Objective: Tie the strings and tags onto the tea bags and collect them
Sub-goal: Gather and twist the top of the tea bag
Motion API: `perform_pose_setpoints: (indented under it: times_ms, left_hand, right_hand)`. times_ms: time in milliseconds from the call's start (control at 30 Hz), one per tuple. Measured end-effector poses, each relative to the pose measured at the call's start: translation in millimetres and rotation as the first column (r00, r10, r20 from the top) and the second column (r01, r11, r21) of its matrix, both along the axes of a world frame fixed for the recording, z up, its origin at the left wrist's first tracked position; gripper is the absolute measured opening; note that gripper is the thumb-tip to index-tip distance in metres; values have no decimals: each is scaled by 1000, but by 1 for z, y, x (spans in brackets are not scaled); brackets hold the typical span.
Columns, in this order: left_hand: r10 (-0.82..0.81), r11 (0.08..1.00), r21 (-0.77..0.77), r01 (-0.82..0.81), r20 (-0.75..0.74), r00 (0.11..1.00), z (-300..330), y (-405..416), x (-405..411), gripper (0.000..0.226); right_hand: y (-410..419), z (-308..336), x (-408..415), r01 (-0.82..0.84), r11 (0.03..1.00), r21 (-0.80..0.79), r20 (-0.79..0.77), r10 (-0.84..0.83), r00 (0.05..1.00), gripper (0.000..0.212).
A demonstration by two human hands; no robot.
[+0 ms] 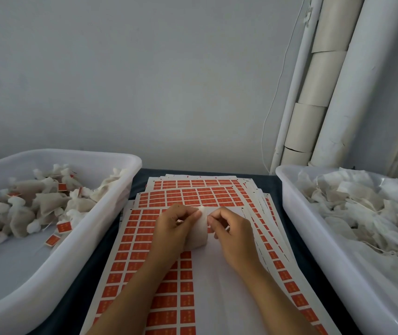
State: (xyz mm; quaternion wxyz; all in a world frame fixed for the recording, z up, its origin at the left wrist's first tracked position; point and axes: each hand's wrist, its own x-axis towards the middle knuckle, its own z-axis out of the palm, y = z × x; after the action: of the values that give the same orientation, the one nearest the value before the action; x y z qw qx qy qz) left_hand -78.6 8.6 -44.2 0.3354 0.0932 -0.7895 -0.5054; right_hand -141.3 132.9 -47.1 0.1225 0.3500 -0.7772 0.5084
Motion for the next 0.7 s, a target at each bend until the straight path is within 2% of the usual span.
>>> perform_pose_setpoints:
  times_ms: [100, 267, 467, 700]
  left_hand:
    - [45, 999, -24, -46, -57, 997, 2, -1, 2, 8]
    - [110, 994, -15, -111, -69, 992, 2, 4, 1, 25]
    - [-48, 998, -44, 45, -77, 996, 6, 9, 5, 32]
    - [-94, 989, -120, 81, -105, 990, 7, 10, 6, 28]
  right_hand:
    - [1, 1, 2, -2, 1000, -19, -44, 2, 999, 11]
    - [1, 3, 7, 29, 1000, 8, -132, -28, 991, 8]
    - [-1, 5, 10, 3, 999, -39, -140, -9, 990, 5]
    - [-1, 6, 10, -13, 997, -82, -169, -1, 986, 12]
